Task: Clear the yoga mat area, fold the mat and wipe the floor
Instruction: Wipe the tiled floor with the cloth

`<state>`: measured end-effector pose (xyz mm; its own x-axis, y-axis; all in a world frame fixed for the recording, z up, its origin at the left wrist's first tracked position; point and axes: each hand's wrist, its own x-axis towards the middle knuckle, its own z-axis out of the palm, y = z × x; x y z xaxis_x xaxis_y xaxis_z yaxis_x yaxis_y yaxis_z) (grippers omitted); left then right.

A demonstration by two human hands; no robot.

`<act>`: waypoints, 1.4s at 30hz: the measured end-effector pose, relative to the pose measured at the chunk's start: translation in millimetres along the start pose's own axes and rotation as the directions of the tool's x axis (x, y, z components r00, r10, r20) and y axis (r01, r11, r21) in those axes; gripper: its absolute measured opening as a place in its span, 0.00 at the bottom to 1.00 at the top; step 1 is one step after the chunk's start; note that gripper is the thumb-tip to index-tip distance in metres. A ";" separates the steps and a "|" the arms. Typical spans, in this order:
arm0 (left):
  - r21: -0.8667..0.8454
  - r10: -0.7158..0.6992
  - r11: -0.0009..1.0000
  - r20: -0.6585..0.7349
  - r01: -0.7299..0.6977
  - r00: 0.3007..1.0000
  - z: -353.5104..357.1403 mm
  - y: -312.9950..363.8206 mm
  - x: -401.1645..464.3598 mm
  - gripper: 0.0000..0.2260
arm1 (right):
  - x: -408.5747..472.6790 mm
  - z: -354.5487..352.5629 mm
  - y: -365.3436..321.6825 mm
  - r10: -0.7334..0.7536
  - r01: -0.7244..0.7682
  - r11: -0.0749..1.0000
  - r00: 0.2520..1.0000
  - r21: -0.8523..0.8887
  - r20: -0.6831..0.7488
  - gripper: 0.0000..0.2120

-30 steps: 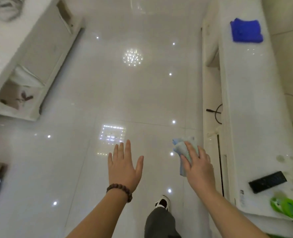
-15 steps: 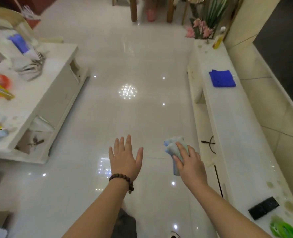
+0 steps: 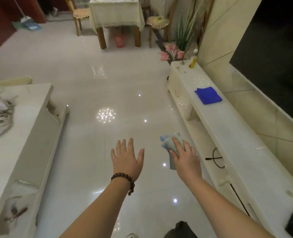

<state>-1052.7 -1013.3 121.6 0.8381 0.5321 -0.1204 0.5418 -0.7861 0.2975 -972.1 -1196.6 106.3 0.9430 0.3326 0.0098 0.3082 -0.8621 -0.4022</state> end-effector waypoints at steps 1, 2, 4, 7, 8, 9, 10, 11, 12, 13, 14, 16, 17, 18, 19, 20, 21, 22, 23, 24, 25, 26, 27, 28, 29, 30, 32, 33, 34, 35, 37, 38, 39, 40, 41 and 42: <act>0.001 0.018 1.000 0.010 -0.018 1.000 -2.2 -0.2 11.7 0.29 | 7.6 0.3 -3.7 0.020 -0.020 1.000 1.000 -0.006 -0.011 0.25; 0.003 0.036 0.999 0.021 -0.036 0.999 -3.4 0.4 23.7 0.29 | 15.8 1.2 -5.9 0.042 -0.043 0.999 0.999 -0.018 -0.017 0.24; 0.004 0.076 0.997 0.047 -0.076 0.996 -2.9 3.5 49.4 0.29 | 34.9 2.3 -7.8 0.096 -0.097 0.995 0.995 -0.036 -0.034 0.24; 0.018 0.132 0.991 0.087 -0.134 0.987 3.3 14.1 92.0 0.29 | 67.7 5.8 -2.2 0.159 -0.161 0.986 0.986 -0.040 -0.048 0.24; 0.021 0.148 0.988 0.101 -0.151 0.984 6.4 19.5 108.1 0.29 | 80.3 7.8 1.4 0.175 -0.177 0.983 0.984 -0.044 -0.047 0.24; 0.026 0.166 0.985 0.112 -0.170 0.980 9.8 26.2 125.4 0.29 | 94.5 10.3 5.6 0.188 -0.190 0.981 0.981 -0.044 -0.052 0.24; 0.029 0.184 0.982 0.120 -0.189 0.976 13.1 33.7 143.6 0.29 | 109.9 12.3 10.2 0.202 -0.204 0.978 0.978 -0.040 -0.061 0.24; 0.027 0.203 0.978 0.125 -0.208 0.971 16.3 42.5 163.3 0.28 | 127.3 14.2 15.6 0.219 -0.222 0.974 0.973 -0.036 -0.067 0.24; 0.022 0.222 0.974 0.130 -0.226 0.966 19.4 52.0 184.3 0.28 | 147.0 15.6 21.2 0.238 -0.241 0.970 0.969 -0.036 -0.070 0.24; 0.017 0.239 0.970 0.136 -0.243 0.962 22.3 62.7 207.1 0.28 | 168.9 16.6 27.3 0.253 -0.257 0.966 0.964 -0.036 -0.078 0.24; 0.014 0.255 0.966 0.143 -0.260 0.956 24.9 74.0 230.5 0.28 | 191.9 17.2 33.4 0.263 -0.266 0.963 0.960 -0.028 -0.092 0.24; 0.015 0.285 0.957 0.152 -0.291 0.946 28.2 98.4 279.2 0.28 | 239.7 16.4 44.6 0.275 -0.276 0.961 0.955 -0.001 -0.112 0.24; 0.021 0.300 0.951 0.157 -0.307 0.941 28.6 111.8 304.9 0.28 | 265.2 14.8 49.9 0.282 -0.283 0.959 0.953 0.007 -0.112 0.24; 0.027 0.315 0.946 0.161 -0.324 0.935 28.1 125.5 330.5 0.28 | 289.7 12.4 54.9 0.285 -0.286 0.958 0.952 0.009 -0.112 0.25; 0.030 0.332 0.940 0.162 -0.341 0.929 26.9 139.6 355.5 0.28 | 313.2 10.0 59.7 0.285 -0.287 0.958 0.951 0.006 -0.118 0.25; 0.029 0.350 0.933 0.160 -0.359 0.923 24.9 154.1 379.9 0.28 | 335.6 6.4 64.2 0.286 -0.288 0.958 0.950 -0.001 -0.129 0.25; 0.024 0.368 0.926 0.155 -0.376 0.917 22.4 169.0 403.3 0.28 | 357.4 2.4 68.9 0.289 -0.292 0.956 0.948 -0.009 -0.131 0.24; 0.020 0.387 0.919 0.150 -0.394 0.910 20.0 183.5 425.8 0.28 | 378.7 -2.1 73.3 0.297 -0.302 0.953 0.946 -0.015 -0.130 0.24; 0.017 0.406 0.911 0.146 -0.412 0.902 17.4 197.7 446.8 0.27 | 398.8 -5.6 77.7 0.313 -0.317 0.948 0.941 -0.012 -0.131 0.24; 0.018 0.422 0.903 0.144 -0.429 0.895 15.5 210.4 466.2 0.27 | 417.5 -10.2 80.7 0.328 -0.331 0.944 0.934 0.000 -0.142 0.24; 0.018 0.435 0.897 0.144 -0.442 0.889 14.0 221.9 484.3 0.27 | 435.2 -13.7 83.4 0.339 -0.340 0.940 0.928 0.017 -0.157 0.24; 0.015 0.444 0.892 0.147 -0.451 0.884 13.4 232.1 501.3 0.27 | 451.7 -15.8 86.1 0.339 -0.341 0.940 0.925 0.022 -0.172 0.23; 0.009 0.450 0.890 0.152 -0.456 0.880 13.5 242.1 518.6 0.27 | 468.3 -16.6 89.5 0.332 -0.335 0.942 0.925 0.016 -0.183 0.23; 0.004 0.455 0.887 0.158 -0.461 0.876 14.2 251.4 536.4 0.27 | 485.1 -17.7 92.5 0.328 -0.334 0.943 0.926 0.003 -0.188 0.23; -0.001 0.463 0.883 0.165 -0.469 0.871 15.7 260.1 554.9 0.27 | 502.8 -17.5 95.9 0.333 -0.339 0.941 0.923 0.002 -0.190 0.22; -0.005 0.473 0.877 0.171 -0.480 0.864 17.8 268.8 574.0 0.27 | 521.1 -17.5 98.1 0.351 -0.356 0.935 0.919 0.007 -0.182 0.23; -0.014 0.502 0.861 0.181 -0.508 0.846 22.1 285.6 614.1 0.27 | 557.8 -14.0 101.1 0.366 -0.372 0.928 0.909 0.005 -0.200 0.24; -0.021 0.520 0.851 0.186 -0.525 0.834 24.0 294.2 635.6 0.27 | 577.2 -11.1 102.1 0.371 -0.380 0.925 0.903 0.001 -0.216 0.24; -0.030 0.539 0.838 0.192 -0.544 0.820 25.8 303.3 658.7 0.27 | 598.4 -8.9 102.4 0.387 -0.395 0.919 0.896 0.008 -0.219 0.24; -0.038 0.562 0.823 0.197 -0.567 0.803 27.2 312.8 682.7 0.27 | 620.9 -5.4 102.7 0.405 -0.412 0.911 0.886 0.021 -0.226 0.24; -0.070 0.622 0.780 0.198 -0.622 0.758 29.4 330.3 732.4 0.26 | 667.6 3.6 101.4 0.431 -0.437 0.898 0.860 0.040 -0.275 0.24; -0.101 0.657 0.751 0.202 -0.652 0.726 29.8 339.1 757.7 0.26 | 691.4 6.7 99.2 0.452 -0.457 0.888 0.843 0.052 -0.293 0.24; -0.142 0.694 0.719 0.210 -0.680 0.689 29.8 347.3 782.2 0.26 | 714.9 9.5 97.5 0.481 -0.484 0.872 0.824 0.069 -0.300 0.25; -0.197 0.731 0.682 0.212 -0.704 0.649 29.5 355.7 806.0 0.26 | 737.9 10.5 94.5 0.508 -0.511 0.856 0.806 0.077 -0.305 0.26; -0.262 0.768 0.641 0.209 -0.721 0.606 28.9 364.1 828.7 0.26 | 759.1 11.9 91.8 0.528 -0.530 0.844 0.791 0.083 -0.308 0.26; -0.335 0.803 0.594 0.209 -0.731 0.558 26.9 372.5 849.3 0.26 | 778.7 11.1 88.1 0.547 -0.552 0.830 0.773 0.085 -0.321 0.26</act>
<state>-137.4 -862.7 104.7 0.9160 -0.4003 -0.0257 -0.3119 -0.7511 0.5819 -212.0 -1009.3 68.3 0.9381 -0.3368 0.0812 -0.2750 -0.8664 -0.4168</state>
